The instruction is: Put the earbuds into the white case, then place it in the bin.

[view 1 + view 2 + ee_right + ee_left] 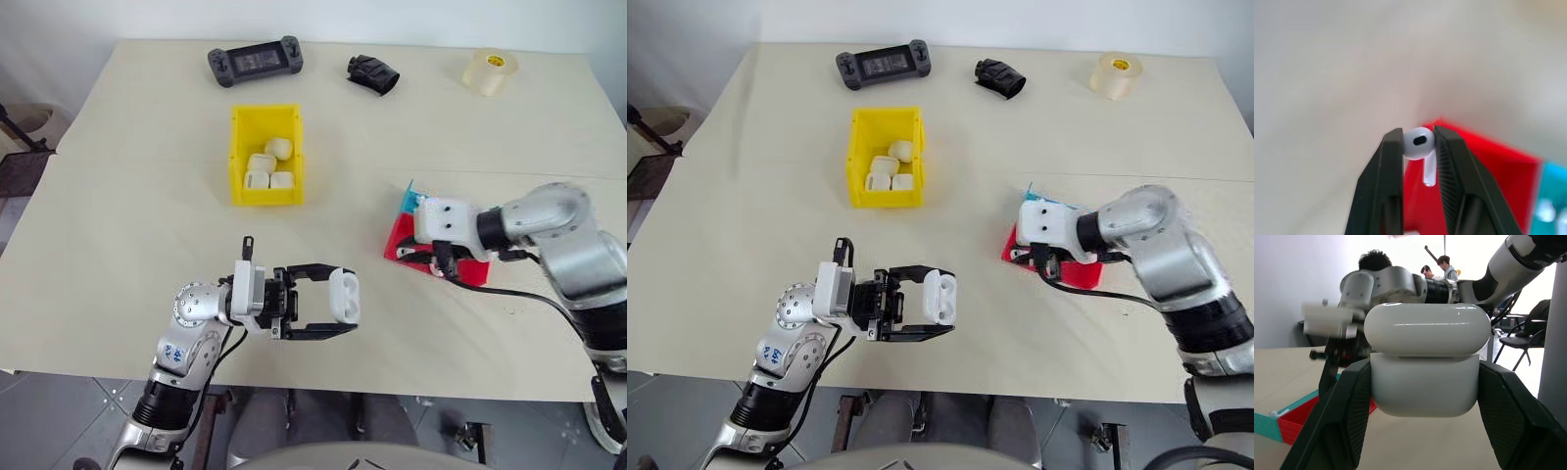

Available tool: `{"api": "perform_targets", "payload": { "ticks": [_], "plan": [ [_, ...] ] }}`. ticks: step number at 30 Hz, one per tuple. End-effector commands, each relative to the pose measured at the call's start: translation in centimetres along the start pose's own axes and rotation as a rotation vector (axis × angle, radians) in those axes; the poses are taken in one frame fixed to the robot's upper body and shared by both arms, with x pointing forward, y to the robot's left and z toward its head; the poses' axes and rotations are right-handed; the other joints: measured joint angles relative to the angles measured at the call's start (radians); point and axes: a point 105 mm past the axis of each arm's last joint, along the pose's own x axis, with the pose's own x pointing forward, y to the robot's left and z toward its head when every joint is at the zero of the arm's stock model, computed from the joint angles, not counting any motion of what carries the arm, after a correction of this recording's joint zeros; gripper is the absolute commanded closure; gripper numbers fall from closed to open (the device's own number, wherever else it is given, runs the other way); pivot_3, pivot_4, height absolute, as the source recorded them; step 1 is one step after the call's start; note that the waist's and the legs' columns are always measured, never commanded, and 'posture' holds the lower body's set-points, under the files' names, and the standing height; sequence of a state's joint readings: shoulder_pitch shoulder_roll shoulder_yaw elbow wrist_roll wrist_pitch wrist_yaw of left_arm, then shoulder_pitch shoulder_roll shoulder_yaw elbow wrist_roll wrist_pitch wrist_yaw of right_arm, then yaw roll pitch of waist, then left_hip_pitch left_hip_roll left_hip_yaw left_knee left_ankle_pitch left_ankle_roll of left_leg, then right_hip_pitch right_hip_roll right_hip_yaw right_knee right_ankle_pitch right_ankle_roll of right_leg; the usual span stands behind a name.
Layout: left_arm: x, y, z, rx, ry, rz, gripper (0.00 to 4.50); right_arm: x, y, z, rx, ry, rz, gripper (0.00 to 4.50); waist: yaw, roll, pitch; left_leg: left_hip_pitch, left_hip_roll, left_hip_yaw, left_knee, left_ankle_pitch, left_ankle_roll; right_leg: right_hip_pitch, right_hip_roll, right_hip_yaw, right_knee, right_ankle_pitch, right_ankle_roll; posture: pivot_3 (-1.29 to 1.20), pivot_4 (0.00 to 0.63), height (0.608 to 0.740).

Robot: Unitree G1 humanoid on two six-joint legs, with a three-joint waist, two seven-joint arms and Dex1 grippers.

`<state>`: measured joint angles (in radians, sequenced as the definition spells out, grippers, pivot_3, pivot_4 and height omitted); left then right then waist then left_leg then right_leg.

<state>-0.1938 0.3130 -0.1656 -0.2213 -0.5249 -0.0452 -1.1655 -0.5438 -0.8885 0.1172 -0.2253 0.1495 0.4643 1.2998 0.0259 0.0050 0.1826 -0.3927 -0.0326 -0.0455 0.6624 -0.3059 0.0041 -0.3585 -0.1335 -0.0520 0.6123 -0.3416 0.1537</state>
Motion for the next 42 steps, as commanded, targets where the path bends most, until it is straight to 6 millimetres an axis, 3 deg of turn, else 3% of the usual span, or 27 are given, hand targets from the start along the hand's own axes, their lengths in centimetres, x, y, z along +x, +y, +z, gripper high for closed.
{"api": "perform_targets", "payload": {
  "ticks": [1,8,15,31,42],
  "plan": [
    [0.5,0.5,1.1,0.018,-0.064,-0.009,1.7,-2.6,0.3,2.9,0.046,-0.232,-0.098,3.96,0.001,0.0,0.0,0.0,0.0,0.0,0.0,0.0,0.0,0.0,0.0,0.0,0.0,0.0,0.0,0.0,0.15,0.74],
    [1.1,1.9,1.5,-0.007,-0.124,-0.008,1.7,-5.8,2.6,7.0,0.283,-0.744,-0.213,3.96,-0.001,0.0,0.0,0.001,0.001,0.0,0.001,0.0,0.0,0.001,0.001,0.0,0.001,0.0,0.0,0.0,0.15,0.74],
    [1.9,2.8,1.8,-0.045,-0.157,-0.064,1.7,-6.0,3.9,9.2,0.471,-1.037,-0.283,3.96,-0.002,0.0,0.0,0.002,0.0,0.0,0.001,0.0,0.0,0.001,0.001,0.001,0.006,0.0,0.0,0.0,0.15,0.74],
    [2.9,3.9,3.0,-0.128,-0.187,-0.158,1.7,-2.8,6.9,11.4,0.47,-1.132,-0.235,3.96,-0.005,0.0,0.0,0.002,0.0,0.0,0.0,0.0,0.0,-0.001,0.002,0.003,0.008,0.0,0.0,0.0,0.15,0.74],
    [3.4,4.4,3.7,-0.12,-0.205,-0.164,1.7,-1.7,6.9,10.6,0.449,-1.108,-0.264,3.96,-0.004,0.0,0.0,0.002,-0.002,0.0,0.0,0.001,0.0,-0.001,0.002,0.003,0.008,0.0,0.0,0.0,0.15,0.74]
  ]
}}
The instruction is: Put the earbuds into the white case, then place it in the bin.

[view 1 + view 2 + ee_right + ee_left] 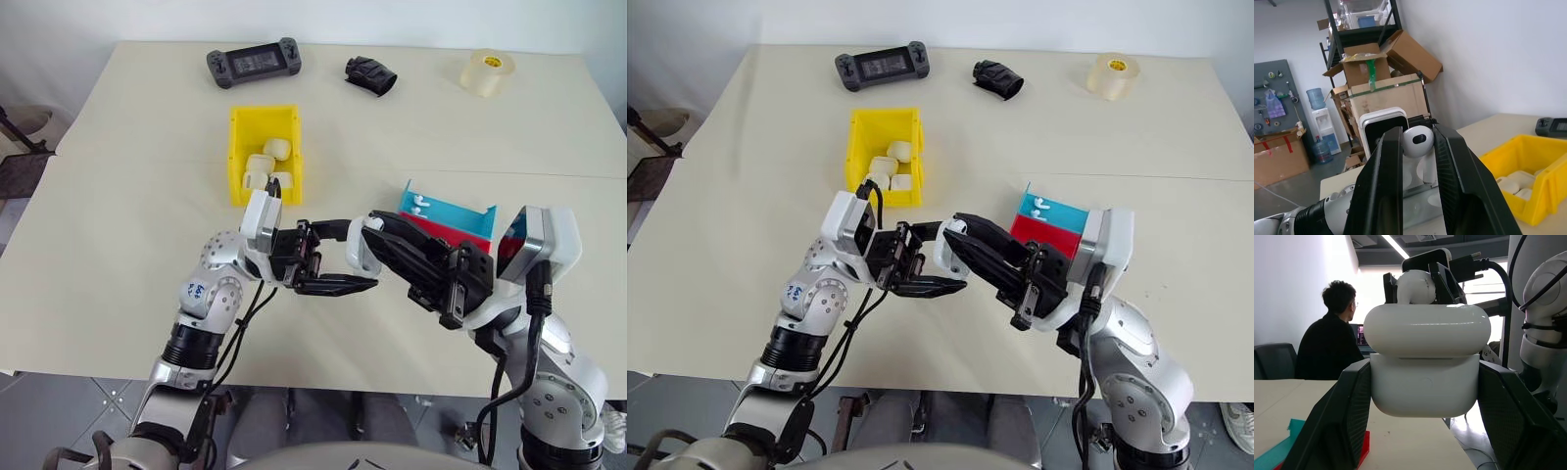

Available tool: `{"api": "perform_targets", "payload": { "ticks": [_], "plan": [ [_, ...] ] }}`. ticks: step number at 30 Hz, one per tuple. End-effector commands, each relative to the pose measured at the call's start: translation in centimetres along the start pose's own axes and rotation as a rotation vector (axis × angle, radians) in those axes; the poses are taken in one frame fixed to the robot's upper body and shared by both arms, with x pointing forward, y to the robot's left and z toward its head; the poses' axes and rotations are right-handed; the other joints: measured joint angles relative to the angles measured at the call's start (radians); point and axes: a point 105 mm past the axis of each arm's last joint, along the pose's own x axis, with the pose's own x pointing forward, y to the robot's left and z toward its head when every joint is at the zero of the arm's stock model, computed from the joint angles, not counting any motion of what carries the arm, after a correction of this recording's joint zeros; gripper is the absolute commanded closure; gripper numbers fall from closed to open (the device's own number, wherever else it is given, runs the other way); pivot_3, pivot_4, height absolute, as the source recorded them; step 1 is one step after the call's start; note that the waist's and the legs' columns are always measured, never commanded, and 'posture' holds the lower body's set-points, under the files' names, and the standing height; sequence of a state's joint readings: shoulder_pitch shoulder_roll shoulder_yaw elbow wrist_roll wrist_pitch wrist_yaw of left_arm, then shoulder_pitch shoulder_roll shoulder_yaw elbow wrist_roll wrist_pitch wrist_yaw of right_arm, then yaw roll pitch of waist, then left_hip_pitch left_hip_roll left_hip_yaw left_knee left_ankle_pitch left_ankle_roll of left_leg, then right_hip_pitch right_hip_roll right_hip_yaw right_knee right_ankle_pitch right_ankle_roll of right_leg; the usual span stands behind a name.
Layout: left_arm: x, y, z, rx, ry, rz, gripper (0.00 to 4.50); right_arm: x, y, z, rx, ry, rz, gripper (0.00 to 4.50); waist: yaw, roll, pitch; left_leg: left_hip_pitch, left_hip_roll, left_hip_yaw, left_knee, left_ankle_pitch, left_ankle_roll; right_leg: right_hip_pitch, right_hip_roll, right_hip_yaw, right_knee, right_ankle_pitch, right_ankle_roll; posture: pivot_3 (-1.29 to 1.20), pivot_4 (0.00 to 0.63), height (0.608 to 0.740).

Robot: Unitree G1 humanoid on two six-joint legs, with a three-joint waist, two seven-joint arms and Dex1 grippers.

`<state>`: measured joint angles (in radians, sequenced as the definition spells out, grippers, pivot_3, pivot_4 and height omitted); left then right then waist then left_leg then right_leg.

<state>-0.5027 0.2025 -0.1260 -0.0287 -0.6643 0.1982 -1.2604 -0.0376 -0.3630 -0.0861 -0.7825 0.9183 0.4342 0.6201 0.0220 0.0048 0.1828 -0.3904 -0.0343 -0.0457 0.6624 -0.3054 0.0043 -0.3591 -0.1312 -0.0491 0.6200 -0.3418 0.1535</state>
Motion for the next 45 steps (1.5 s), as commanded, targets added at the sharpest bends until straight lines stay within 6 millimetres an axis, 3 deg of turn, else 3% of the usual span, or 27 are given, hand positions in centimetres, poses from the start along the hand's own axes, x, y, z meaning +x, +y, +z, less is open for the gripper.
{"api": "perform_targets", "payload": {
  "ticks": [1,21,35,45],
  "plan": [
    [0.6,0.0,1.2,0.038,-0.038,-0.023,1.7,0.0,0.2,0.2,-0.028,-0.017,0.011,3.96,0.0,0.0,0.0,0.0,0.0,0.0,0.0,0.0,0.0,0.0,0.0,0.0,0.0,0.0,0.0,0.0,0.15,0.74],
    [1.1,-0.1,2.2,0.025,-0.08,-0.017,1.7,-0.7,-2.2,-0.1,-0.062,-0.075,-0.108,3.96,0.0,0.0,0.0,0.0,0.001,0.0,0.0,0.0,0.0,0.0,0.0,0.0,0.0,0.0,0.0,0.0,0.15,0.74],
    [1.0,0.2,2.7,0.038,-0.101,0.008,1.7,-2.5,-1.7,-2.6,-0.063,0.078,-0.039,3.96,0.0,0.0,0.0,0.0,0.0,0.0,0.0,0.0,0.0,0.0,0.0,0.0,0.0,0.0,0.0,0.0,0.15,0.74],
    [0.7,-0.4,1.8,0.052,-0.058,-0.021,1.7,-1.2,-2.1,-1.3,-0.08,0.084,-0.008,3.96,0.0,0.0,0.0,0.0,0.001,0.0,0.0,0.0,0.0,0.0,0.0,0.0,0.0,0.0,0.0,0.0,0.15,0.74]
  ]
}}
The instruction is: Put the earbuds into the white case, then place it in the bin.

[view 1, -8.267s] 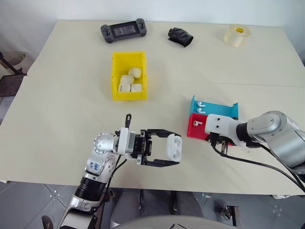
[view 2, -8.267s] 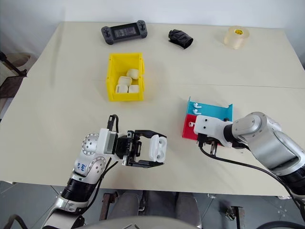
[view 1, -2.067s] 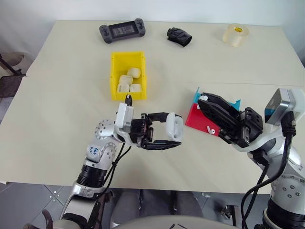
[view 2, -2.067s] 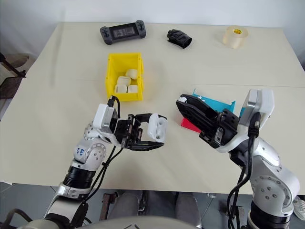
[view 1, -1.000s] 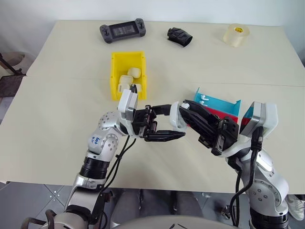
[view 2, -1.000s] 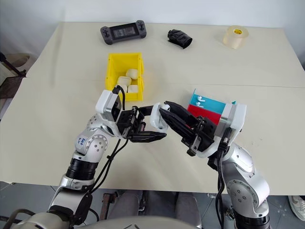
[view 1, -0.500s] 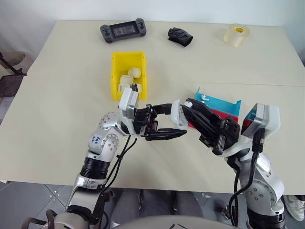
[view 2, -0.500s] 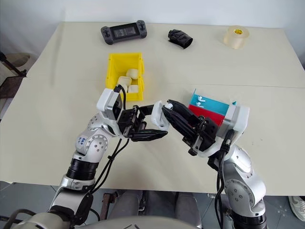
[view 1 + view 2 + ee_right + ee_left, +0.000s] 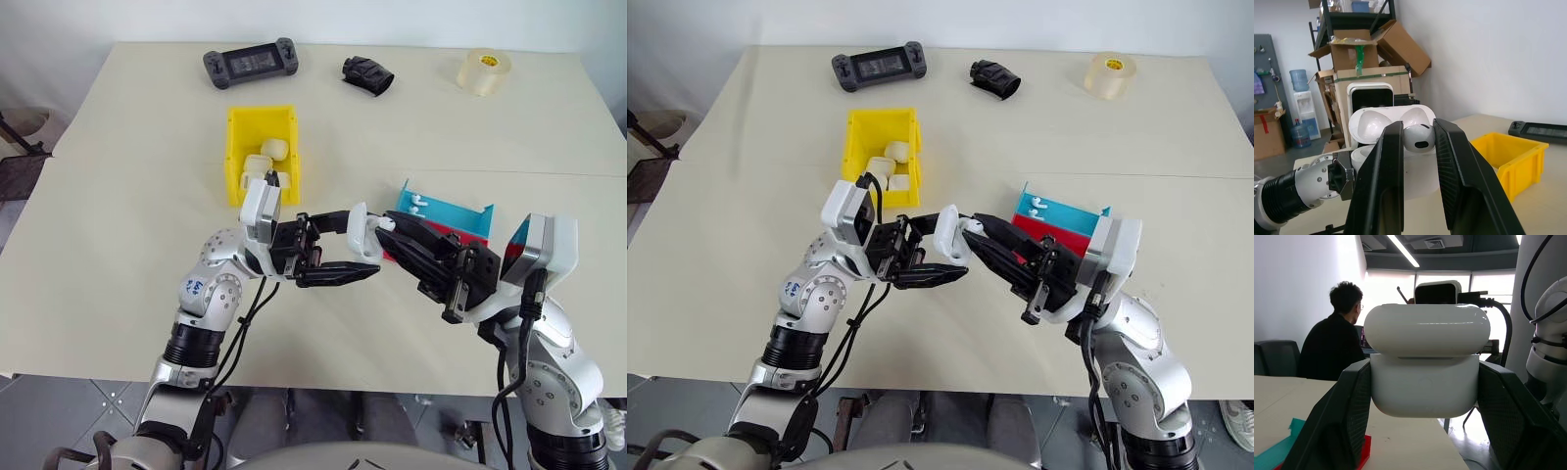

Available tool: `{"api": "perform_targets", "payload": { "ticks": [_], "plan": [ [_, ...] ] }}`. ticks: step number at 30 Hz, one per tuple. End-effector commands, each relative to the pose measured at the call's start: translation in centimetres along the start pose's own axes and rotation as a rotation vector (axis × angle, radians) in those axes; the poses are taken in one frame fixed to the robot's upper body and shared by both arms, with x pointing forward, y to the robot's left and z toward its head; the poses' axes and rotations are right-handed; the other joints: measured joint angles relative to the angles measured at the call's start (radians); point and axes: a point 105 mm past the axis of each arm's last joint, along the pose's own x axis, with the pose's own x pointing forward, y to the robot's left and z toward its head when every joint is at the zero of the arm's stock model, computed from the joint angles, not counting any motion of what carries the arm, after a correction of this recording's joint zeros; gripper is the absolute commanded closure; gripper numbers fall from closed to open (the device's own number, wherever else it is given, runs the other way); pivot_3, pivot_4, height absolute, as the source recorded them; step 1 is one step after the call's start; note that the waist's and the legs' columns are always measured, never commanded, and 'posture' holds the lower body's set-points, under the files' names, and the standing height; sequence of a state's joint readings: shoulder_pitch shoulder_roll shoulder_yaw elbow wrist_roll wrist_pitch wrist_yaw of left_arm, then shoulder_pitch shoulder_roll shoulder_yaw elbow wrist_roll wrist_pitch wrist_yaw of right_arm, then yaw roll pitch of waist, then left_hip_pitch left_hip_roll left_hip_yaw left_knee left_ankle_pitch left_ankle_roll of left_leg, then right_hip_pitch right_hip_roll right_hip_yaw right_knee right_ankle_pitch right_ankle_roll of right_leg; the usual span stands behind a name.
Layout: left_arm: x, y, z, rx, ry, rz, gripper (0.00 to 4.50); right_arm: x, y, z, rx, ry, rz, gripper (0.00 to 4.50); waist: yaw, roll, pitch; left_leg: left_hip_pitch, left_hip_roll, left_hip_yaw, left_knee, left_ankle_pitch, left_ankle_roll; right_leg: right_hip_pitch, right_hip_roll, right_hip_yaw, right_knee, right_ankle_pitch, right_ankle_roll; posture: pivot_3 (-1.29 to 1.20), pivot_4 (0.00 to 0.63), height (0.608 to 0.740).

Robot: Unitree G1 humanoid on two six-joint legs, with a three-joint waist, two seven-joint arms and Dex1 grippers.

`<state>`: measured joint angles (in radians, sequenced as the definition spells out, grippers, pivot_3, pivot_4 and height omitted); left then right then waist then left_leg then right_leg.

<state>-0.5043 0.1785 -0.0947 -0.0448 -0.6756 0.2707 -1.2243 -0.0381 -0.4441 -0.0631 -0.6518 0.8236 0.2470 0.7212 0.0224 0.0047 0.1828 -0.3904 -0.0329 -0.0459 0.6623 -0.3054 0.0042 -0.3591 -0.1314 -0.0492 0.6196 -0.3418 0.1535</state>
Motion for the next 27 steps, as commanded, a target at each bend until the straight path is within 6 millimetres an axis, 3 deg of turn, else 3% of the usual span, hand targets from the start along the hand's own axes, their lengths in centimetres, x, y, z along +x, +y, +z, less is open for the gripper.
{"api": "perform_targets", "payload": {
  "ticks": [1,6,15,18,21,27],
  "plan": [
    [0.6,-1.0,1.3,0.096,-0.023,-0.069,1.7,0.0,-0.1,-0.7,0.053,0.064,0.003,3.96,0.0,0.0,0.0,0.0,0.0,0.0,0.0,0.0,0.0,0.0,0.0,0.0,0.0,0.0,0.0,0.0,0.15,0.74],
    [0.4,-1.2,0.8,0.108,0.004,-0.082,1.7,0.1,0.0,-0.6,0.067,0.1,0.03,3.96,0.002,0.0,0.0,0.0,0.0,0.0,0.0,0.0,0.0,0.0,-0.001,0.0,-0.001,0.0,0.0,0.0,0.15,0.74],
    [0.3,-1.2,0.7,0.11,-0.002,-0.075,1.7,-0.5,-0.8,0.5,0.032,0.119,0.006,0.94,0.001,0.0,0.0,0.0,0.0,0.0,0.0,0.0,0.0,0.0,-0.001,0.0,-0.001,0.0,0.0,0.0,0.15,0.74],
    [0.1,-1.4,0.5,0.111,0.005,-0.076,1.7,-1.7,-1.5,1.3,-0.017,0.138,-0.04,0.03,0.003,0.0,0.0,0.0,0.0,0.0,0.0,0.0,0.0,0.0,-0.001,0.0,-0.001,0.0,0.0,0.0,0.15,0.74],
    [-0.4,-1.7,0.2,0.112,0.03,-0.088,1.7,-4.0,-2.1,1.7,-0.052,0.201,-0.099,0.03,0.006,0.0,0.0,-0.001,-0.001,0.0,0.0,0.0,0.001,0.001,-0.001,-0.001,-0.002,0.0,0.0,0.0,0.15,0.74],
    [-1.9,-2.6,-0.7,0.09,0.093,-0.113,1.7,-11.0,-3.6,1.9,-0.164,0.362,-0.284,0.03,0.004,0.0,0.0,0.0,-0.002,0.001,-0.001,-0.001,0.001,0.003,0.0,-0.001,-0.005,0.0,0.0,0.0,0.15,0.74]
  ]
}}
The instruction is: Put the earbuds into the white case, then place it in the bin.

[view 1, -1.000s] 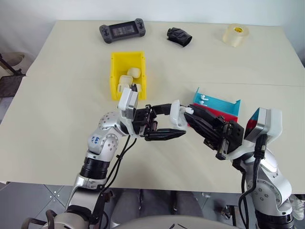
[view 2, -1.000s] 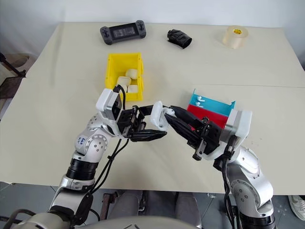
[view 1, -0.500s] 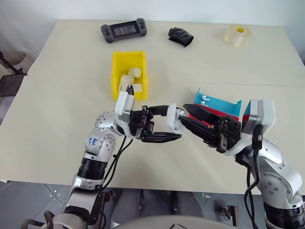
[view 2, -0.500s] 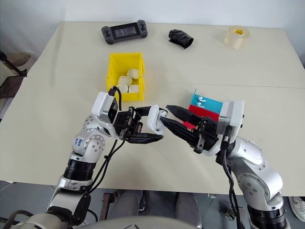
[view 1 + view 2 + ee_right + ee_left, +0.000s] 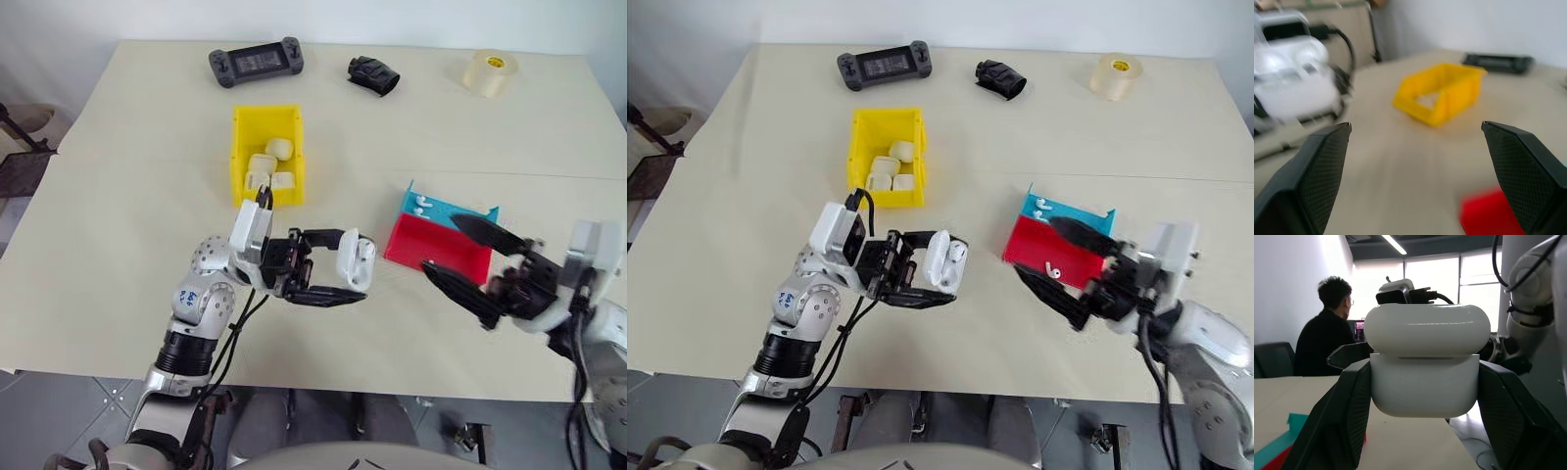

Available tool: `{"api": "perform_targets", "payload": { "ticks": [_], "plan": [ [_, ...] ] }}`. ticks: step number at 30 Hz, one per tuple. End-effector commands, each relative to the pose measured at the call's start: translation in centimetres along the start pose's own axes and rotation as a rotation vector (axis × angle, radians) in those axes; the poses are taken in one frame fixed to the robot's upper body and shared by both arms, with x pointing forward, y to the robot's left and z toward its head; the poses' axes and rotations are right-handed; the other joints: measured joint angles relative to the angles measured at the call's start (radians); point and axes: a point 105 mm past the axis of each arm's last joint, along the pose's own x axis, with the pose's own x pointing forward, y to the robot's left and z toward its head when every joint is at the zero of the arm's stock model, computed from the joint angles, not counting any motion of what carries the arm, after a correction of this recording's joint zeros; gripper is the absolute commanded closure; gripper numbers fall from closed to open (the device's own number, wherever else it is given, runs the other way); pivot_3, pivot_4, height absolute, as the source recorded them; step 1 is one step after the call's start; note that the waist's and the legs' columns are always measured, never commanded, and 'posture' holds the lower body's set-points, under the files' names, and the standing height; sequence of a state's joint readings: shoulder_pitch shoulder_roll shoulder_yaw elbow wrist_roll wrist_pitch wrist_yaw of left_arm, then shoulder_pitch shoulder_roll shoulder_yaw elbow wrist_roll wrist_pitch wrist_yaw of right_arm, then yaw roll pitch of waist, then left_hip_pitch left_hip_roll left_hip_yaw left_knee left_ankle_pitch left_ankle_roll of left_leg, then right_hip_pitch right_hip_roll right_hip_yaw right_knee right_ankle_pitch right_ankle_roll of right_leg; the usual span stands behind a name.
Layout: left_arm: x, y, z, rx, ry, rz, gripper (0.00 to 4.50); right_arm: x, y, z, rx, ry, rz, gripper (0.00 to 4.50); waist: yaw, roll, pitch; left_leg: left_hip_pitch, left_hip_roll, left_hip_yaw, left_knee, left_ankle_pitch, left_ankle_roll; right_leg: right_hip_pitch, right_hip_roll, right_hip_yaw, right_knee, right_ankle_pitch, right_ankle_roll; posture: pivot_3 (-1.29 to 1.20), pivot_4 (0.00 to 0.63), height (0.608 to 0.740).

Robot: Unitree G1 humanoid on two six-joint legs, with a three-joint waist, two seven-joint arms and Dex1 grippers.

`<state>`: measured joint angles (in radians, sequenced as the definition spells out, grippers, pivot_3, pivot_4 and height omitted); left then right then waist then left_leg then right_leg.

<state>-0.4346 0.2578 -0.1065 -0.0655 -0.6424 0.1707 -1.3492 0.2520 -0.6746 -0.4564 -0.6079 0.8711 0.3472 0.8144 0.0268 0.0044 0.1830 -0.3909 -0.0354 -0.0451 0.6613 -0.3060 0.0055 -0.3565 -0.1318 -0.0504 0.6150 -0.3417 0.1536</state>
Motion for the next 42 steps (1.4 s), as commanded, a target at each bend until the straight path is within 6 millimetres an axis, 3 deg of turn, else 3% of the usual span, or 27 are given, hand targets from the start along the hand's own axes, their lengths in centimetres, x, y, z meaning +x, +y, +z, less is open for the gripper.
{"api": "perform_targets", "payload": {
  "ticks": [1,4,7,15,20,24,27,34,42],
  "plan": [
    [-0.1,-0.7,0.1,0.026,0.012,-0.035,1.7,-3.6,-2.0,-0.3,-0.071,0.032,-0.131,0.03,-0.001,0.0,0.0,0.0,0.0,0.0,0.0,0.0,0.0,0.0,0.0,0.0,0.0,0.0,0.0,0.0,0.15,0.74],
    [-0.6,-0.9,-0.1,0.023,0.022,-0.027,1.7,-6.4,-3.5,-1.7,-0.09,0.089,-0.238,0.03,-0.001,0.0,0.0,0.002,0.001,0.001,0.0,0.0,0.0,0.001,0.0,0.001,-0.004,0.0,0.0,0.0,0.15,0.74],
    [-0.9,-1.0,-0.2,0.022,0.03,-0.019,1.7,-6.6,-4.0,-2.4,-0.086,0.13,-0.251,0.03,-0.005,0.001,0.0,0.002,0.003,0.002,0.0,0.0,0.0,0.002,0.0,0.002,-0.004,0.0,0.0,0.0,0.15,0.74],
    [-0.8,-1.3,-0.3,0.034,0.029,-0.001,1.7,-1.7,-5.9,-1.5,-0.12,0.297,-0.174,0.03,-0.003,0.002,0.0,0.002,0.004,0.002,0.0,0.0,0.0,0.001,0.0,0.002,-0.004,0.0,0.0,0.0,0.15,0.74],
    [-0.6,-1.6,-0.5,0.042,0.024,0.013,1.7,2.5,-8.5,-0.9,-0.163,0.544,-0.109,0.03,-0.004,0.004,0.001,0.001,0.004,0.002,0.002,0.001,0.0,0.001,-0.001,0.002,-0.005,0.0,0.0,0.0,0.15,0.74],
    [-0.5,-1.7,-0.6,0.047,0.025,0.019,1.7,4.8,-10.0,-0.1,-0.165,0.585,-0.083,0.03,0.001,0.004,0.002,0.0,0.004,0.0,0.001,0.001,0.0,-0.001,0.0,0.0,-0.006,0.0,0.0,0.0,0.15,0.74],
    [-0.5,-1.8,-0.5,0.057,0.028,0.041,1.7,7.0,-12.8,0.0,-0.209,0.648,-0.113,0.03,-0.006,0.005,0.002,-0.003,0.003,0.0,0.0,0.0,0.0,-0.003,-0.002,0.0,-0.006,0.0,0.0,0.0,0.15,0.74],
    [-0.8,-2.5,-0.7,0.058,0.053,0.059,1.7,10.3,-17.0,-0.8,-0.263,0.726,-0.166,0.03,-0.021,0.005,0.002,-0.006,0.002,0.0,0.001,0.001,0.0,-0.006,-0.001,-0.001,-0.003,0.0,0.0,0.0,0.15,0.74],
    [-0.9,-2.4,-0.6,0.068,0.058,0.085,1.7,12.9,-17.5,-2.3,-0.297,0.766,-0.073,0.03,-0.031,0.005,0.002,-0.012,0.001,0.0,0.002,0.001,-0.001,-0.015,-0.002,-0.002,0.006,0.0,0.001,0.0,0.15,0.74]
  ]
}}
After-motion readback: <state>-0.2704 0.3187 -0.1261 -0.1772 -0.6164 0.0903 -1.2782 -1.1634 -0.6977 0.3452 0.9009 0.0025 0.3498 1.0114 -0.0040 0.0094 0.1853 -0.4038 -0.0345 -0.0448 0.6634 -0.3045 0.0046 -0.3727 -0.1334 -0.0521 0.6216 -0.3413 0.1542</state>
